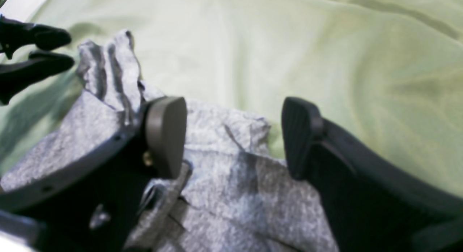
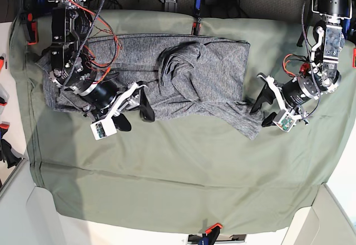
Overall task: Fold the T-shirt properly
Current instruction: 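Grasp the strip's end with the right gripper and the hem with the left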
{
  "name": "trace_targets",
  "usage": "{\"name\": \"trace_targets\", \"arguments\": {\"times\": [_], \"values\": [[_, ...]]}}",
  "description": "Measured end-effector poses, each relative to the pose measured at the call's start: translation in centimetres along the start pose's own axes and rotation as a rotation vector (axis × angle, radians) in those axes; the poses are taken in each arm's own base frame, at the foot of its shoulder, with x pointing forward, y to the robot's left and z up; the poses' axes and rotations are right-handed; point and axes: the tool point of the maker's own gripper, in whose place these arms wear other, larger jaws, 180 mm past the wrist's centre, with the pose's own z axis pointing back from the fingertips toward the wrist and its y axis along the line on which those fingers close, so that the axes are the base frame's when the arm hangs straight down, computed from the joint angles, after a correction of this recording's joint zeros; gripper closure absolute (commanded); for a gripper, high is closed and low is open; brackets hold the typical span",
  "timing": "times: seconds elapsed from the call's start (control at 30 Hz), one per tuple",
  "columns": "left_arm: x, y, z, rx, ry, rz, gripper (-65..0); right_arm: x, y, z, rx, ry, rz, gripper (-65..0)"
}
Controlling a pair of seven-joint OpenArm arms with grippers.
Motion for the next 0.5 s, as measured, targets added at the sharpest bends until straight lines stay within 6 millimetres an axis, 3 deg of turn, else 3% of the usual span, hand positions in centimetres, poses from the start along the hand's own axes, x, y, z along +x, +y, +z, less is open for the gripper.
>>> {"name": "trace_targets", "arguments": {"times": [0.17, 0.3, 0.37, 0.5], "values": [[-2.3, -1.9, -1.1, -0.048, 0.091, -0.123, -33.1, 0.1, 0.1, 0.0, 0.003, -0.003, -0.004, -40.7], [-2.1, -3.8, -1.8, -0.097, 0.070, -0.211, -32.8, 0.0, 0.1, 0.0, 0.003, -0.002, -0.003, -40.7], [-1.9, -4.1, -2.1, -0.088, 0.054, -0.231, -25.9, 0.0, 0.1, 0.0, 0.003, -0.002, -0.003, -40.7], [-2.0, -3.8, -2.3, -0.051, 0.060, -0.266, -2.1, 0.0, 0.1, 0.0, 0.003, -0.002, -0.003, -40.7]]}}
